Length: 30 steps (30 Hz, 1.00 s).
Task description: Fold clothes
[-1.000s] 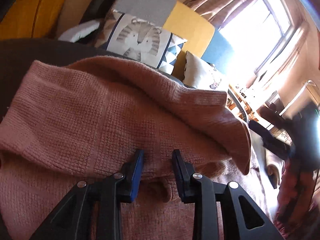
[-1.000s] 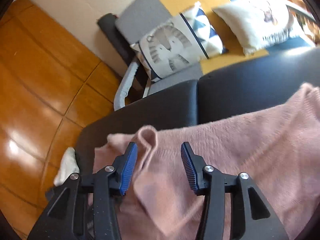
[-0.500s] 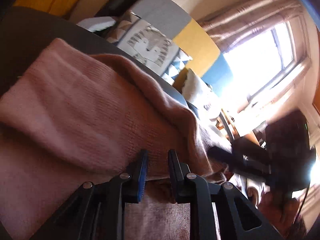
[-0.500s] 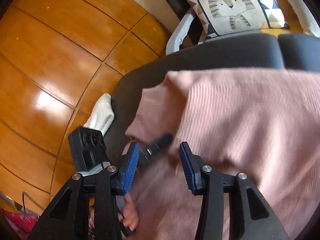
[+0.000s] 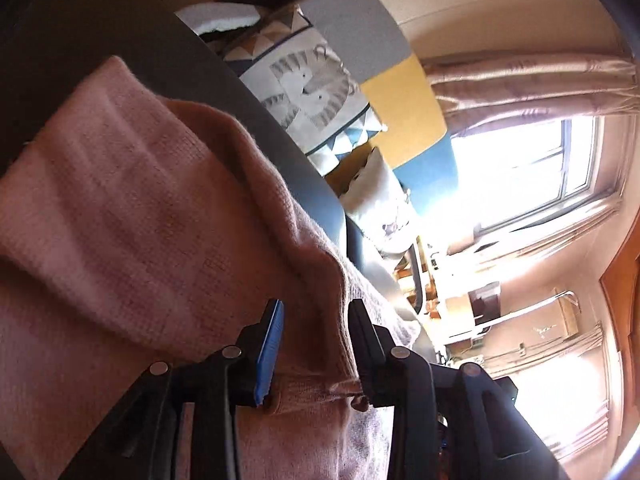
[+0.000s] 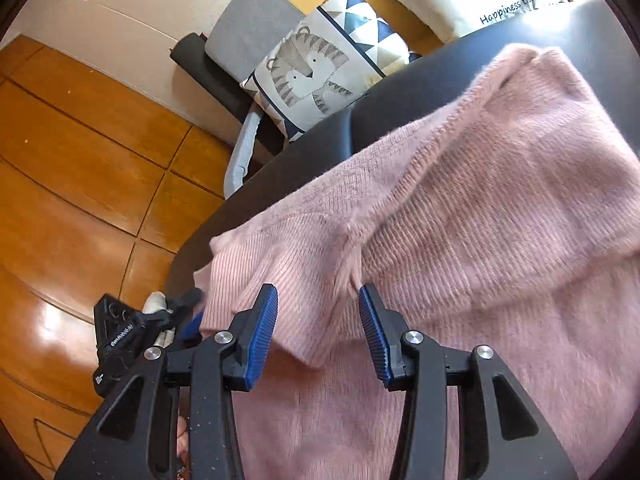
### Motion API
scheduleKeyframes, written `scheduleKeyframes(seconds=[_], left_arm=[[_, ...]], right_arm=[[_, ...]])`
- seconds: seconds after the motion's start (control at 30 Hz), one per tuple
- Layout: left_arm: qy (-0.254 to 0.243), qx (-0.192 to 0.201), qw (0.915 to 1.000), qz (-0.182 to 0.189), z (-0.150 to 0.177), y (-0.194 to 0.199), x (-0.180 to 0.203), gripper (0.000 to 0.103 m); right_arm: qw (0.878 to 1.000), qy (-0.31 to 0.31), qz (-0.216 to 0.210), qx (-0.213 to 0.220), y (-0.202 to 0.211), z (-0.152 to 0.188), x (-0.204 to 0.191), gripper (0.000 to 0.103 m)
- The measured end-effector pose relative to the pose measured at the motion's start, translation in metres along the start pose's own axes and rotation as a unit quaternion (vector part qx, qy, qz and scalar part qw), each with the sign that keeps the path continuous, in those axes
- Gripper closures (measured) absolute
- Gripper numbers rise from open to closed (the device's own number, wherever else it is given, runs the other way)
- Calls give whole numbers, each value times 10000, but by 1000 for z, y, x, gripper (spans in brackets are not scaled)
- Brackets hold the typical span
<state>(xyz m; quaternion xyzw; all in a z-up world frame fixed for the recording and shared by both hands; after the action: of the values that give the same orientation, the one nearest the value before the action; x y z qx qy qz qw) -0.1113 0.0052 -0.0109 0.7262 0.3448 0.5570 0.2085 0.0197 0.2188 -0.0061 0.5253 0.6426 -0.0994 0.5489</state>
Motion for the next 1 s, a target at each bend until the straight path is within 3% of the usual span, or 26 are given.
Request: scheduleKeyframes(seconds=[0.1, 0.17, 0.23, 0.37, 0.43, 0.5, 0.6, 0.67, 0.93, 1.0], left_arm=[[-329, -384, 9985, -230, 3, -20, 13, 69], [-340, -424, 9983, -207, 7, -23, 17, 69], [-537, -461, 9966, -429, 16, -26, 17, 69], [-1394, -501, 9856, -816, 30, -26, 33, 73], [-1721, -538, 9796, -883, 38, -24, 43, 77], [-1814, -553, 9773, -950, 44, -25, 44, 77], [-1730, -445, 9796, -920, 50, -22, 33, 77], [-1504, -378, 9843, -839, 48, -18, 25, 77], [-805, -423, 9951, -378, 33, -22, 25, 75], [-625, -523, 9962, -307, 32, -30, 30, 74]], right_arm=[[9996, -51, 253, 72, -15, -11, 4, 59], [9992, 145, 353, 111, -18, -19, 3, 96], [9966, 534, 623, 100, -17, -28, -2, 97], [9880, 1161, 965, 333, -7, -55, -16, 98], [9851, 1238, 1080, 509, -2, -68, -17, 98], [9868, 1146, 1072, 411, -9, -73, -9, 98], [9885, 939, 1183, 74, -19, -66, 12, 97], [9892, 803, 1226, -100, -23, -60, 25, 90], [9943, 410, 420, 892, 29, -38, 14, 88], [9942, 658, 510, 676, 21, -32, 5, 88]])
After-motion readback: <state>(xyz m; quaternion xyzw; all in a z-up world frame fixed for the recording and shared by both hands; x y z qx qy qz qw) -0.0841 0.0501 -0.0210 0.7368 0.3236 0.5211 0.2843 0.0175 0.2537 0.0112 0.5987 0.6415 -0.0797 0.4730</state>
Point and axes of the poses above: each gripper's, at about its wrist camera, not at the fingertips, and y roughly against the way its jaws point, x to its right, z to its underside, the point moved 8 cm from there along -y, roughly the way its jaws point, and after that the axes turned 12 degrees about -z, right-handed, at the moved point
